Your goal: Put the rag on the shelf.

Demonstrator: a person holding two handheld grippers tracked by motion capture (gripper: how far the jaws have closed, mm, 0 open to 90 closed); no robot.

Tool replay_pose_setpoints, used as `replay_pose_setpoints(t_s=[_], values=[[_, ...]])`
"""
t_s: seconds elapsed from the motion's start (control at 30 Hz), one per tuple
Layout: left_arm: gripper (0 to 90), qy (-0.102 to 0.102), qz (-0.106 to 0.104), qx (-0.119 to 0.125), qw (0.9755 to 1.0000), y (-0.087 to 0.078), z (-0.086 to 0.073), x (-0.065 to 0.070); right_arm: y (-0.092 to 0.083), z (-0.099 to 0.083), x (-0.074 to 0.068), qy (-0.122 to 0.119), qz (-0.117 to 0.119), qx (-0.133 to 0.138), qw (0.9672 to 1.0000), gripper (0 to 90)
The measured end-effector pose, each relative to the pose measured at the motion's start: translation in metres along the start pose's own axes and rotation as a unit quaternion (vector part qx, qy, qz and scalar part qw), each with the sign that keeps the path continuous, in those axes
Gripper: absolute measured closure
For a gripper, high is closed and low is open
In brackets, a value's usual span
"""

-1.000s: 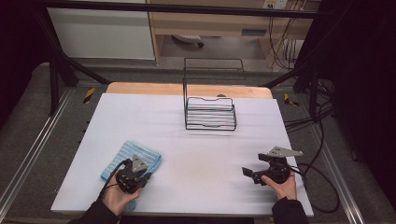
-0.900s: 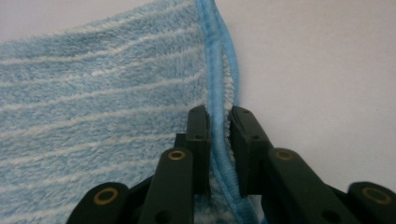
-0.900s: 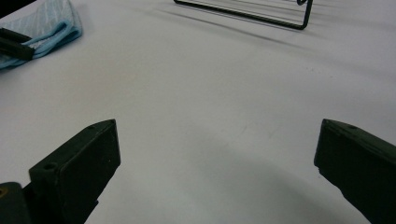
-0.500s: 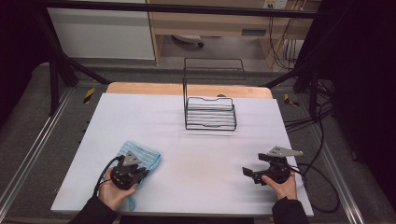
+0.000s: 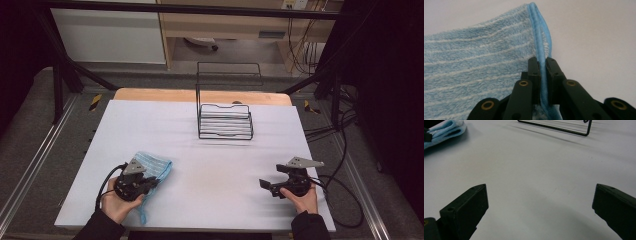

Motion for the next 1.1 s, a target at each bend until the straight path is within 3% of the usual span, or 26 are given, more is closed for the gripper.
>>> replay_pose_setpoints(t_s=[0.27, 1.1], values=[[83.1, -0.009, -0.001, 0.006, 0.9999, 0.005, 0.004, 0.006, 0.0, 0.0, 0.0, 0.002, 0.0, -0.002, 1.0, 1.0], [82.8, -0.008, -0.011, 0.014, 0.9998, 0.025, 0.023, 0.039, 0.001, 0.0, 0.0, 0.002, -0.003, -0.002, 1.0, 1.1]])
Point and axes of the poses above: each handheld gripper's, and its own axes: y roughly forward along the jaws, z roughly out of its top, x roughly to its right, the point moved 5 cm from there along y, roughly forward along the jaws, and after that the axes turned 2 degrees about -z, right-handed, at the moved point
